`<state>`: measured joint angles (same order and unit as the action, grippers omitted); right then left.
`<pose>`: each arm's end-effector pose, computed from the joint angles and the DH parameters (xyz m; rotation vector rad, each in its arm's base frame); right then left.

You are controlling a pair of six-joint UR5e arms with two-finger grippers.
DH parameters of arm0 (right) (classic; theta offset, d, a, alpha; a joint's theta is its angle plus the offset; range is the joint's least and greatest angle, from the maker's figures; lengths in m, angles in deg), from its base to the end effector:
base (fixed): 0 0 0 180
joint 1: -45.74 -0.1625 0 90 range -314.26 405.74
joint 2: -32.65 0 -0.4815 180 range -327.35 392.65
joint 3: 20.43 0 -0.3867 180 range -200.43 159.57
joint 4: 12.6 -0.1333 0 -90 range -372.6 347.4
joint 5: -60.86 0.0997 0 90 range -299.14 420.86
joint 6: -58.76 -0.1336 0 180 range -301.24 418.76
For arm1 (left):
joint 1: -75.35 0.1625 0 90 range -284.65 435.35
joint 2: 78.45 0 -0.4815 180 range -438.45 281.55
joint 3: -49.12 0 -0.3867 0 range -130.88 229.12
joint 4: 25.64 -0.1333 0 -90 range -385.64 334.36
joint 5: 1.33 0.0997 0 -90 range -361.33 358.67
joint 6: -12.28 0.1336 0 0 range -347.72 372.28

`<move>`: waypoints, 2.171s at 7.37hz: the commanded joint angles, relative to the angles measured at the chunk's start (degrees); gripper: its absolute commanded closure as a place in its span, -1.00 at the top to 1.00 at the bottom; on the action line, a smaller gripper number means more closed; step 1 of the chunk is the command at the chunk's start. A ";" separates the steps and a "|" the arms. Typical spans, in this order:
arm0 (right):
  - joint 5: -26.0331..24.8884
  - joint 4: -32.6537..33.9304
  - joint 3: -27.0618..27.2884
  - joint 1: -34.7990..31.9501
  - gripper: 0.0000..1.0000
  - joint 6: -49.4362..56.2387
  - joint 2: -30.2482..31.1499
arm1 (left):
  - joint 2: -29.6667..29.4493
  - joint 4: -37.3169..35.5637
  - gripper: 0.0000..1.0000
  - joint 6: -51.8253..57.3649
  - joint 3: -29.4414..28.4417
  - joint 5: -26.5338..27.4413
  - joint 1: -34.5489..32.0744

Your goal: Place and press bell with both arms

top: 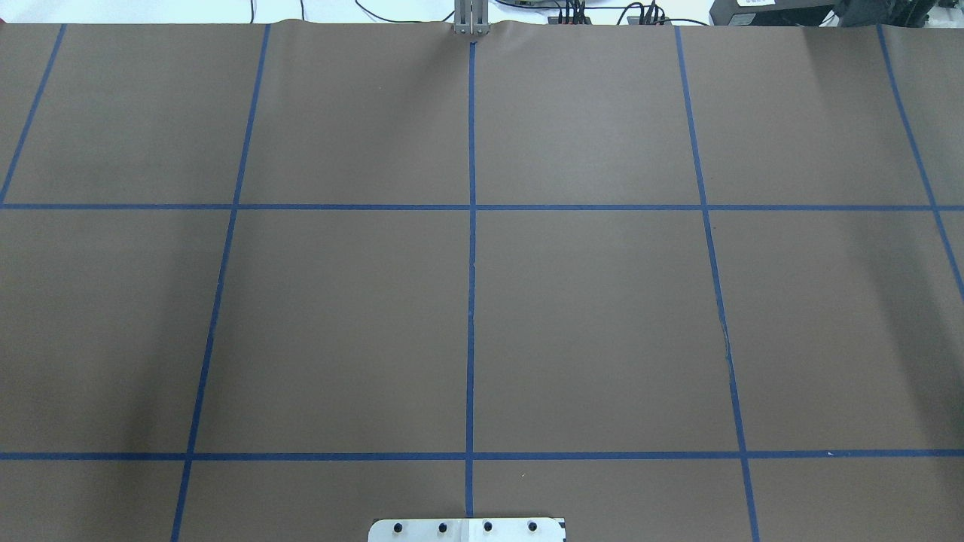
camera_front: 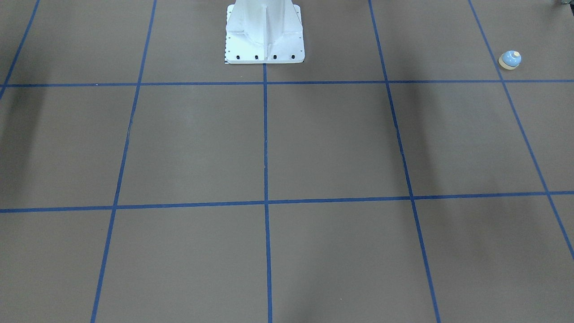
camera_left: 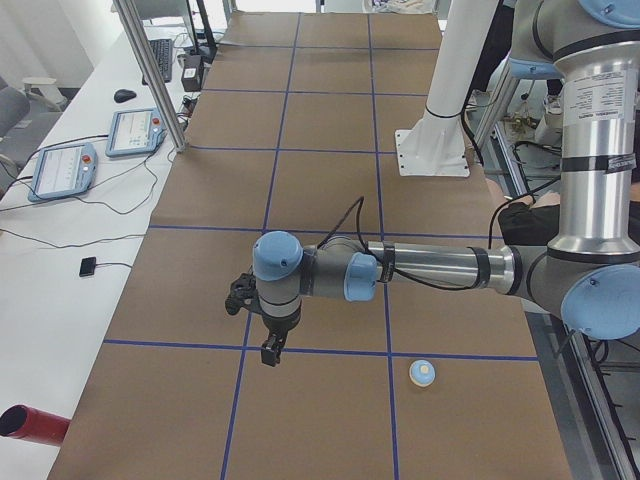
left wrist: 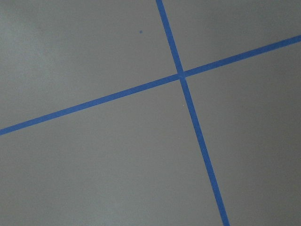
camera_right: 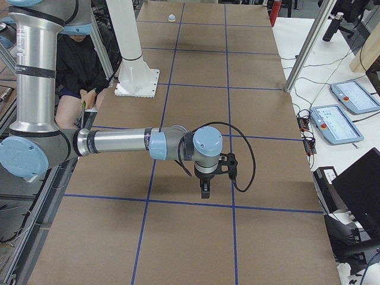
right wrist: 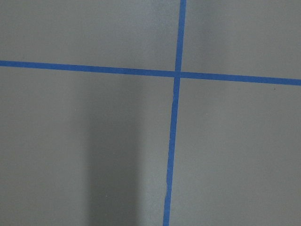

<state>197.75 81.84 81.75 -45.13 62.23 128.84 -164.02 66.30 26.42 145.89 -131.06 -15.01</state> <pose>0.0424 -0.4342 0.6894 0.0565 -0.8169 -0.0539 -0.0508 -0.4560 0.7218 0.1590 0.6804 0.2566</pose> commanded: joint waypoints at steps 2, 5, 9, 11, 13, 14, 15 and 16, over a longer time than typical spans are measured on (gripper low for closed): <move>0.22 0.04 0.13 0.00 1.00 -0.13 -0.13 | -0.12 0.00 1.00 0.01 0.00 0.00 0.00; 0.13 0.04 0.21 0.00 1.00 -0.13 -0.13 | -2.75 -2.01 1.00 -0.51 0.52 0.44 0.00; 0.22 0.04 0.48 0.00 1.00 -0.13 -0.13 | -6.09 -14.38 1.00 -3.31 8.67 5.86 0.09; 0.22 0.04 0.48 0.00 1.00 -0.13 -0.13 | -6.53 -19.84 1.00 -6.39 13.69 7.47 0.61; 0.22 0.04 0.39 0.00 1.00 -0.13 -0.04 | -7.06 -24.85 1.00 -13.30 19.48 10.01 3.32; 0.22 0.04 0.39 0.00 1.00 -0.22 -0.04 | -6.98 -25.74 1.00 -15.61 21.16 11.50 4.73; 0.22 0.04 0.39 0.00 1.00 -0.22 -0.04 | -6.89 -26.45 1.00 -18.76 22.75 14.65 7.36; 0.22 0.04 0.39 0.00 1.00 -0.13 -0.04 | -6.71 -27.85 1.00 -22.10 24.85 16.59 9.12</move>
<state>197.97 81.88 82.14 -45.13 62.04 128.80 -170.89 39.96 8.29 168.31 -117.16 -8.30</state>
